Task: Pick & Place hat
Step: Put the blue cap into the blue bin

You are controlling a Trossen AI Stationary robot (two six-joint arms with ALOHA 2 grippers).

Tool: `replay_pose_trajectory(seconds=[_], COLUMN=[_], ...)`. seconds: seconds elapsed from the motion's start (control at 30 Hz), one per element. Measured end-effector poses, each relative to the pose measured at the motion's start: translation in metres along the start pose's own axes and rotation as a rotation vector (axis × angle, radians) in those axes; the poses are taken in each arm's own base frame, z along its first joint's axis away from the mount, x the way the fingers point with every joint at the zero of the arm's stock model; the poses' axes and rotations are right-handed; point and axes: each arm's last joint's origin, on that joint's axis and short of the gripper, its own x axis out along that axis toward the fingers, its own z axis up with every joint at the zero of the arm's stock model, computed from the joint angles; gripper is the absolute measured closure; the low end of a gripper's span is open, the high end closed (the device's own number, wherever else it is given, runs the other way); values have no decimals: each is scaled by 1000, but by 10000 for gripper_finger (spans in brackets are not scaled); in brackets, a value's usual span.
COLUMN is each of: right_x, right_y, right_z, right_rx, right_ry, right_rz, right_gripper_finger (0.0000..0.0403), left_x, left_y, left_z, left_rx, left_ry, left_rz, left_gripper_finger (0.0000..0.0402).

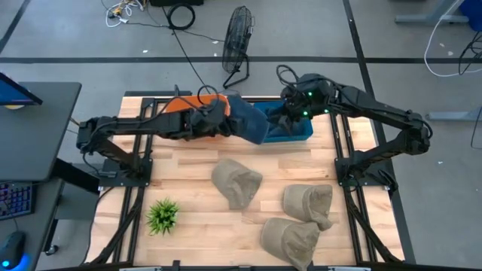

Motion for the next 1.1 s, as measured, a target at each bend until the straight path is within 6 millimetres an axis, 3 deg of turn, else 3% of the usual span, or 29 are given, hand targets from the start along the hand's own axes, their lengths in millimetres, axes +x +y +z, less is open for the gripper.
replay_pose_trajectory(seconds=[0.43, 1.1], right_x=[19, 18], right_y=[-13, -26], right_z=[4, 7], right_rx=[65, 106], right_ry=[1, -45], right_rz=[-77, -233], right_gripper_finger=[236, 236], left_x=[4, 6], left_y=[-2, 1], left_z=[20, 28], left_rx=[43, 104], left_ry=[-136, -171], left_rz=[-55, -41], left_gripper_finger=[399, 399])
